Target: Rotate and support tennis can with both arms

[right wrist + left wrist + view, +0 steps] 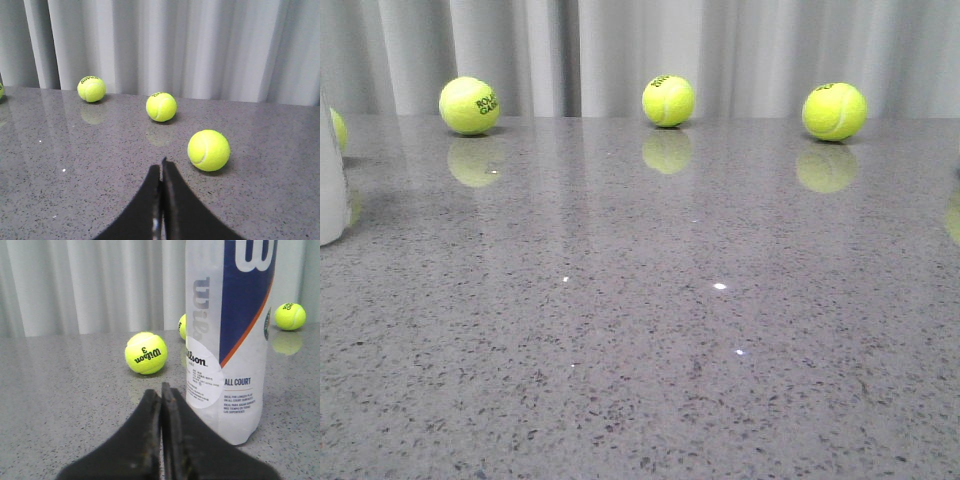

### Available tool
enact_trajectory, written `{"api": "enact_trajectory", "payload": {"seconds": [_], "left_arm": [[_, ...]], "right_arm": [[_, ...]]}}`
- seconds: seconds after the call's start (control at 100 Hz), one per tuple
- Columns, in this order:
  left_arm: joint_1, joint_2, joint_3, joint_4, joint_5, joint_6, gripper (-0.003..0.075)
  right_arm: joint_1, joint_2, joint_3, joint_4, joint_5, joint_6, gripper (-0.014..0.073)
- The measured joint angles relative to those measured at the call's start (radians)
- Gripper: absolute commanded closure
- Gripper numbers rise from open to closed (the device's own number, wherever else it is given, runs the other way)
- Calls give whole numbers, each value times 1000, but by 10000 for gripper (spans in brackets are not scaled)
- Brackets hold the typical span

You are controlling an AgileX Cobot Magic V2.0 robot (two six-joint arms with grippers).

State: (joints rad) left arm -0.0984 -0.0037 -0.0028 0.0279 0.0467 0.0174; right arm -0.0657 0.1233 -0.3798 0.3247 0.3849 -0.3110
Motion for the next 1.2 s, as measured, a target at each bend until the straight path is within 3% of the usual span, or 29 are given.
{"api": "enact_trajectory", "payload": {"seconds": [0.88,0.98,1.2], "left_arm": [[0,0,0,0,-1,0,741],[0,0,0,0,-1,0,741],[0,0,0,0,-1,0,741]], "right_arm": [[27,-23,35,-2,-31,5,662],[53,-57,72,-62,-47,68,662],[64,-133,164,-317,-100,364,662]]}}
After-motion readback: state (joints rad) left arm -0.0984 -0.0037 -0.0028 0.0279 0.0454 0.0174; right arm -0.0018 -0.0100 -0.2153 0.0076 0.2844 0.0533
